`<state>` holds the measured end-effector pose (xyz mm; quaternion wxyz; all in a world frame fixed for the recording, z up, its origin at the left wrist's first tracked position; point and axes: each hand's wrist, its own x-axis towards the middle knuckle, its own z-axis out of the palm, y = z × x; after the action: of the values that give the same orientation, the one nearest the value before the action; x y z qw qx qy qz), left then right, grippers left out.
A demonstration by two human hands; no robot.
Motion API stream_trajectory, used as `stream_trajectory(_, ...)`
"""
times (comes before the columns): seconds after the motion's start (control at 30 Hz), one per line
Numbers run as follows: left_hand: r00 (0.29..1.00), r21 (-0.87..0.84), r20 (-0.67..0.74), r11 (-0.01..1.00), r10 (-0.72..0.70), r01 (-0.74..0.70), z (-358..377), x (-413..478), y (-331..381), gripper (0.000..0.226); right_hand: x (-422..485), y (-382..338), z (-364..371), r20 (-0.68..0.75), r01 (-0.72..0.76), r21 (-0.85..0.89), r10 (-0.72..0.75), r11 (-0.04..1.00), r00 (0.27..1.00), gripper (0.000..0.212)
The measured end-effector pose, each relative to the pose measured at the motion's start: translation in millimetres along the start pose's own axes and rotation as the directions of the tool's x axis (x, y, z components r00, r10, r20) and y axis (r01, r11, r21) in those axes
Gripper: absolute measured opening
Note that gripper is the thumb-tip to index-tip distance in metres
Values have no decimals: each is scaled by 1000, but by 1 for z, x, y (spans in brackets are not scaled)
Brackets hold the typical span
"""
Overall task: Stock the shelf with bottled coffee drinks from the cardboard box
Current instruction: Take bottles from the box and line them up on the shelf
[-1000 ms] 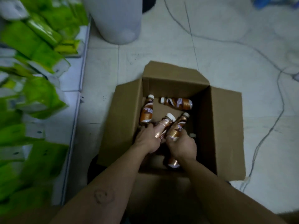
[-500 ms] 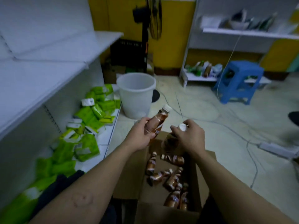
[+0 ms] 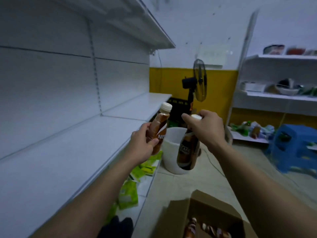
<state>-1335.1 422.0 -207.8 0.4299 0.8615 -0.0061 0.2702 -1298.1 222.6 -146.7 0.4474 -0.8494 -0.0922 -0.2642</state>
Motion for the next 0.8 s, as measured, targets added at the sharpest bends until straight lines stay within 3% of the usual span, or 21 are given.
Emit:
stream_trajectory(0.27,970,176,-194,968,-146,181,-107,-24,-41,52,21,-72,82,151,101,196,-132,975,980,43)
stream_trajectory(0.57,896,373,-372,845,-243,383,-202,-89,-55,52,-5,-122,161,304,125,437,-277,891,912,44)
stream_trajectory(0.8,758,317,-543,746,-363,585,-259,-158,-50,49,-58,-206,201,426,277,485,-500,830,754,36)
